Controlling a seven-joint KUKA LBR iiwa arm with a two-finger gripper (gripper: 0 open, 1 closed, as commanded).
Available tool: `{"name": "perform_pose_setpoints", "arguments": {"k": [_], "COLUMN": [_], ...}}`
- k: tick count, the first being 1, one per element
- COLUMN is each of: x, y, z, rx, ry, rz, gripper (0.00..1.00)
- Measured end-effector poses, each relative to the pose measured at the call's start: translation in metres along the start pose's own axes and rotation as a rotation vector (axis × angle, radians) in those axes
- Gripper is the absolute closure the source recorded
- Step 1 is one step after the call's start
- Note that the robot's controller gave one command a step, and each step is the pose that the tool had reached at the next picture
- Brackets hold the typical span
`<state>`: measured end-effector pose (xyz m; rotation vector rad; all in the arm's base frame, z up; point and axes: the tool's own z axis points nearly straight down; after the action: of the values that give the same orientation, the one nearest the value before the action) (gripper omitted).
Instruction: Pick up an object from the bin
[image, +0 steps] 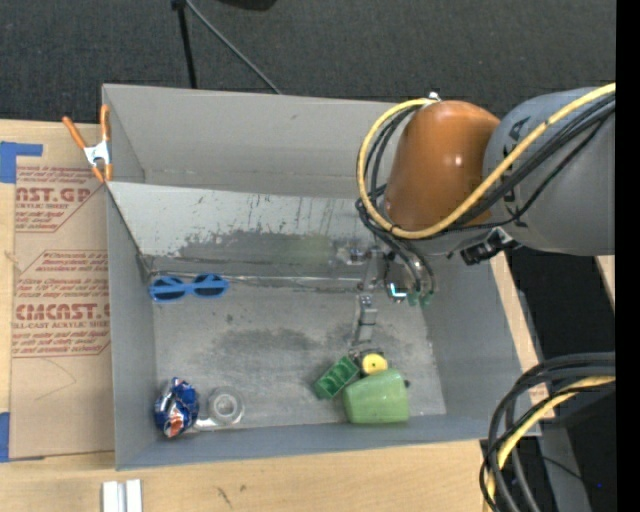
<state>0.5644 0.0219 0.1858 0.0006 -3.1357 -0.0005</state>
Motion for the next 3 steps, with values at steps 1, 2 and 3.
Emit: {"name": "perform_pose_setpoints", "arguments": {"k": [1, 2, 3], "x": [0.039, 0.078, 0.082], "y": [-0.015, 0.004, -0.019], "z": [0.116, 0.086, 0.087], "rx": [0.002, 0.001, 0.0], "ry": [-0.003, -0.005, -0.005], "rz": [-0.331, -0.43, -0.197], "gripper": [0.0, 0.0, 0.0]}}
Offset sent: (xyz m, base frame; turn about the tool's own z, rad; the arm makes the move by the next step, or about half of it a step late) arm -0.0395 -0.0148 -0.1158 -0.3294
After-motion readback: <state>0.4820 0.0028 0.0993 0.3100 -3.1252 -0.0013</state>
